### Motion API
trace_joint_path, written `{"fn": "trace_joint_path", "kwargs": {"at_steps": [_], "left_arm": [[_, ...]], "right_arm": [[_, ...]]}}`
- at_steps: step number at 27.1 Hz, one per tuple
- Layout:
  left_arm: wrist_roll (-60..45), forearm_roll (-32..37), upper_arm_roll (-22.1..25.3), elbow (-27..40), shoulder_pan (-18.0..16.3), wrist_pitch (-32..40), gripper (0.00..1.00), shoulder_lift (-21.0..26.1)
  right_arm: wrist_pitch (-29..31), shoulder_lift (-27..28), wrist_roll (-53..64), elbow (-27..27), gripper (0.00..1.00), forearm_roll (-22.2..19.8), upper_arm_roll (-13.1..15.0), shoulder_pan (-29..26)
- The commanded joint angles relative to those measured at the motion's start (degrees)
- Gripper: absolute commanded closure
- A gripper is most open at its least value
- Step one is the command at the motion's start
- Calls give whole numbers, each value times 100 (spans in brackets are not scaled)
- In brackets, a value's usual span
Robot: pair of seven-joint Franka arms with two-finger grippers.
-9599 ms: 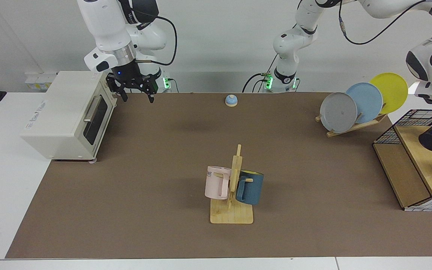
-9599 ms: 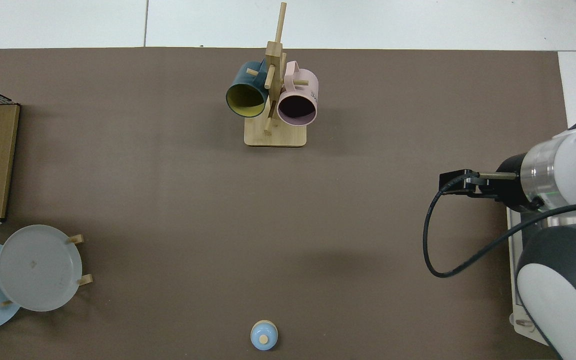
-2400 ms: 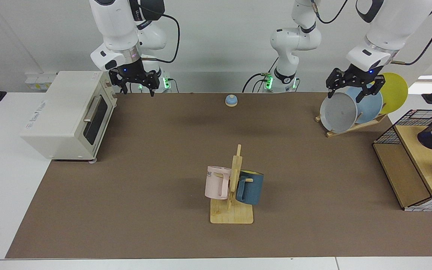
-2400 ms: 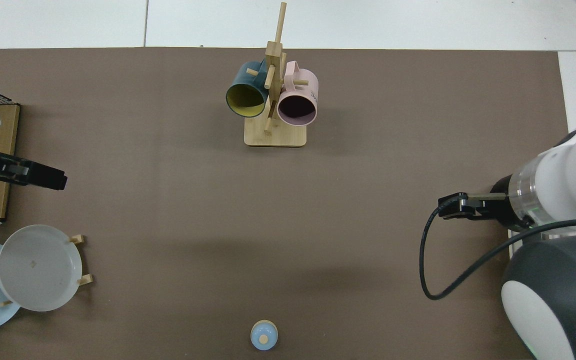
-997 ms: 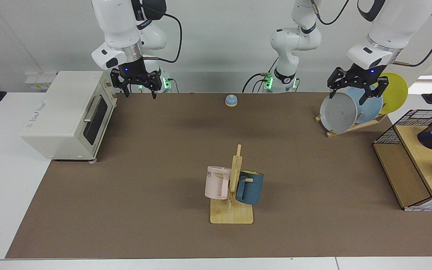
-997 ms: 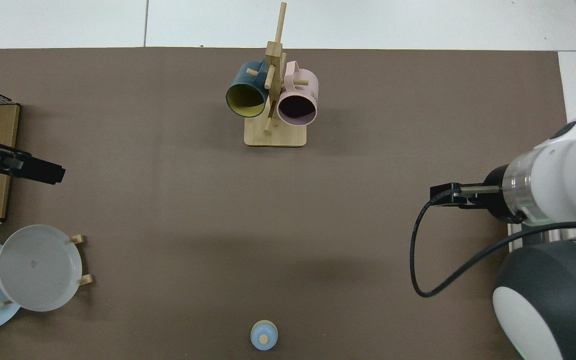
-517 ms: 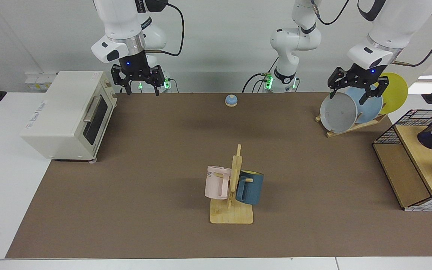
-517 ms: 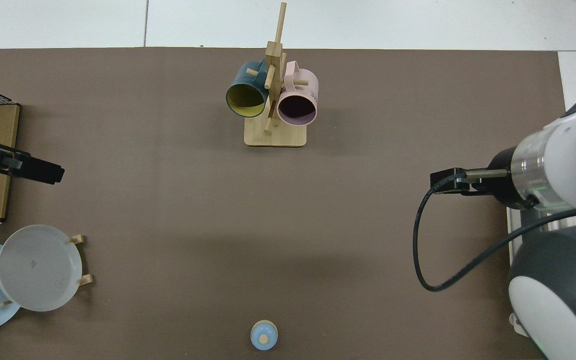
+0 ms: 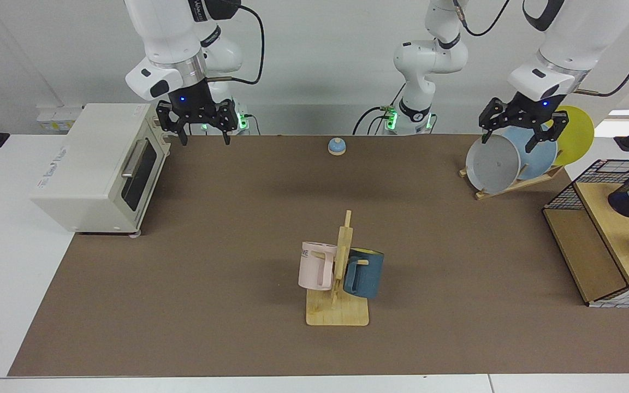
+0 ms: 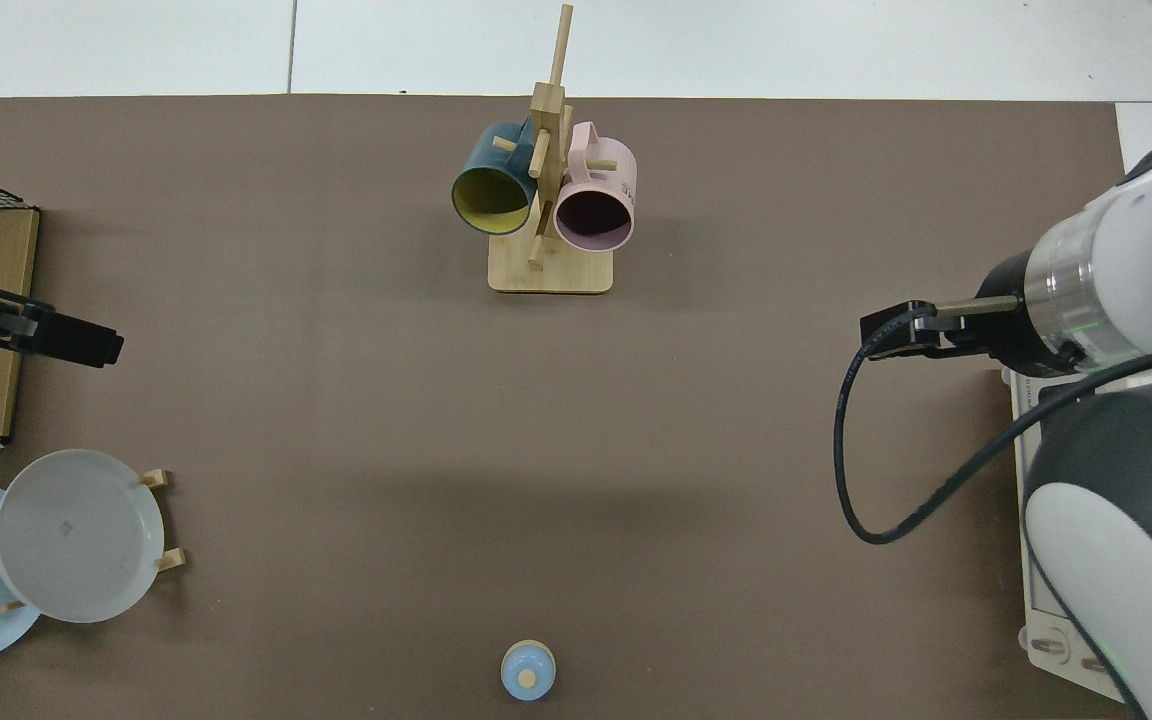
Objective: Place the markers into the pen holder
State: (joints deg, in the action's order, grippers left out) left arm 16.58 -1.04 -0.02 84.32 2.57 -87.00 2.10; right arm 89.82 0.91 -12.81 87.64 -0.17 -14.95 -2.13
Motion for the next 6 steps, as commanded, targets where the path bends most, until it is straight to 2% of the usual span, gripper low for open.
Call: {"fn": "trace_joint_path", "kwargs": {"at_steps": [1, 6], "left_arm": [[-5, 33, 28, -73, -19, -10, 0, 36], [4, 33, 28, -73, -19, -19, 0, 36]], "right_arm": [[-175, 84, 262, -177, 0, -97, -17, -33], [-175, 84, 262, -168, 0, -89, -25, -7]]}}
